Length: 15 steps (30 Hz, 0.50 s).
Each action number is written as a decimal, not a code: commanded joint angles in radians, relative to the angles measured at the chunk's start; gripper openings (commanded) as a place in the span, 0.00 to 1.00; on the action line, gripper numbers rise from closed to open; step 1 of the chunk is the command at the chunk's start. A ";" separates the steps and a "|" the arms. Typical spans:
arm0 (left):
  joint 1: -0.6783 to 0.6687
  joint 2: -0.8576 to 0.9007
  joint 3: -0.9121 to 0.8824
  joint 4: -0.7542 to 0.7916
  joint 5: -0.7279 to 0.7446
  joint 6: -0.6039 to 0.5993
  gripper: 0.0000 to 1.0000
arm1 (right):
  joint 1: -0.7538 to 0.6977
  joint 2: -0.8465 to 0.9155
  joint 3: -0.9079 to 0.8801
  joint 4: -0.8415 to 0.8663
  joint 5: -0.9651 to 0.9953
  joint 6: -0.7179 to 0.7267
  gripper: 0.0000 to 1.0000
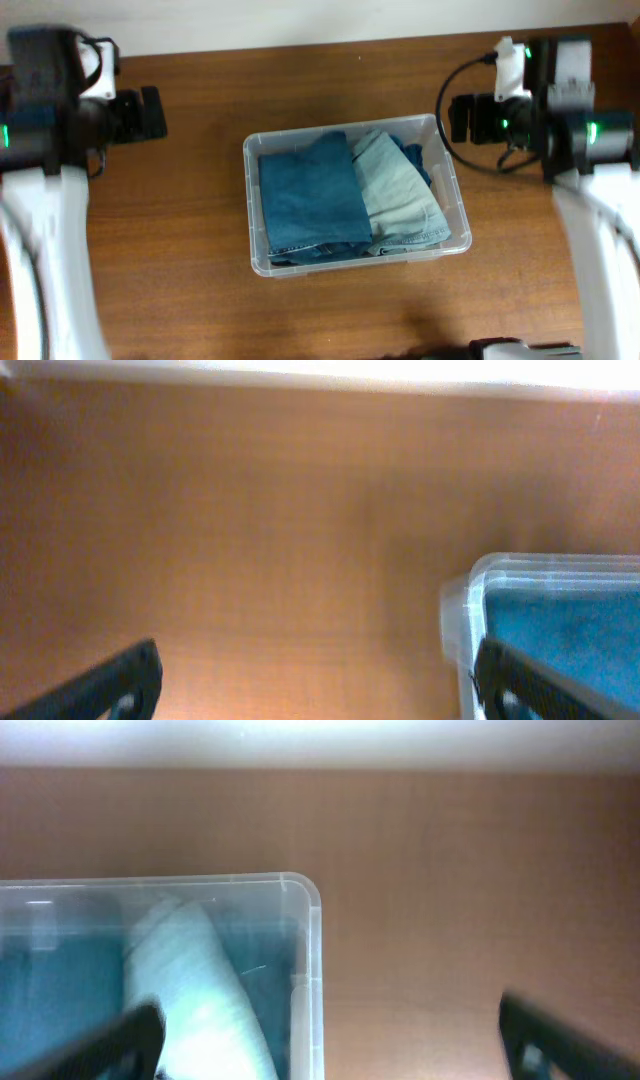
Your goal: Pack container
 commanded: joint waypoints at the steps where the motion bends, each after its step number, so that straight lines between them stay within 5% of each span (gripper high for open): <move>1: 0.002 -0.349 -0.318 0.099 0.017 0.037 0.99 | -0.001 -0.330 -0.308 0.077 0.014 -0.005 0.99; 8: 0.002 -0.976 -0.997 0.436 0.040 0.026 0.99 | -0.001 -0.811 -0.693 0.188 0.047 -0.005 0.98; 15: 0.002 -1.302 -1.190 0.147 0.043 0.026 0.99 | -0.001 -0.951 -0.789 0.089 0.047 -0.005 0.98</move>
